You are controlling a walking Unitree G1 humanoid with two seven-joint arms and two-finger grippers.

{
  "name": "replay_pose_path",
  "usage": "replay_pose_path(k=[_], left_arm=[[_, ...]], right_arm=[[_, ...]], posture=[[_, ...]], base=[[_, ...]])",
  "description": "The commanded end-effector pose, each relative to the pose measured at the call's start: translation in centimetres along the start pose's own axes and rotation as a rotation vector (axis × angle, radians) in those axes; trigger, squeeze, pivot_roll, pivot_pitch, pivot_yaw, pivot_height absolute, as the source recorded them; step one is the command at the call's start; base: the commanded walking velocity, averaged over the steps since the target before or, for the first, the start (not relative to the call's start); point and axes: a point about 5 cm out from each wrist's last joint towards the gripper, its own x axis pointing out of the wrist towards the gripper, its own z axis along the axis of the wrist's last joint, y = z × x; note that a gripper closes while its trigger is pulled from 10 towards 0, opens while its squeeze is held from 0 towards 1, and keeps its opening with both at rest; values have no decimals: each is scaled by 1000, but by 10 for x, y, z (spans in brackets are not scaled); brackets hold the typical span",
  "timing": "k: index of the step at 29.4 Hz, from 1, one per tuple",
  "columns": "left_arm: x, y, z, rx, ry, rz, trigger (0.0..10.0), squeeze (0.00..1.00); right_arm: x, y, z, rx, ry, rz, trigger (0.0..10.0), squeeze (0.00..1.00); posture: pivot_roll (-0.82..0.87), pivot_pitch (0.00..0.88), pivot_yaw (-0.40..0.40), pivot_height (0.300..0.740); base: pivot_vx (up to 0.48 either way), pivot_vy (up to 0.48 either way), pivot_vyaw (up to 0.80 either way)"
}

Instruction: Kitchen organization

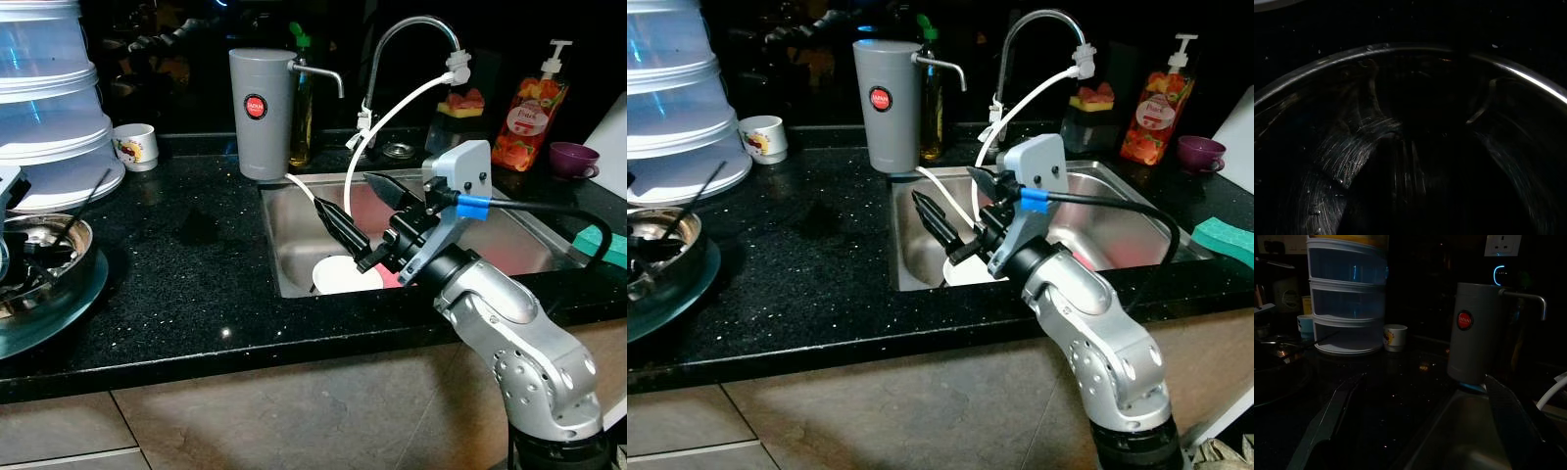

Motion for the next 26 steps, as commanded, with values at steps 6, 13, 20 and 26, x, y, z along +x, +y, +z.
replay_pose_path(k=[6, 13, 20, 26], left_arm=[[3, 2, -7, -6, 37, 6, 0, 0], [-3, 0, 9, -21, -20, -13, 10000, 0], [-25, -1, 51, -51, -198, -53, 10000, 0], [-33, -13, 75, -12, -267, -104, 10000, 0]], right_arm=[[0, 0, 3, -9, -9, -2, 10000, 0], [1, -1, 3, -5, -12, -1, 10000, 0], [2, -5, 6, -5, -29, -32, 10000, 0], [2, -8, 7, -3, -34, -46, 10000, 0]], posture=[[158, 113, -33, 740], [163, 111, -44, 740], [162, 108, -46, 740], [164, 108, -50, 740]], base=[[0, 0, 0], [0, 0, 0], [0, 0, 0], [0, 0, 0]])
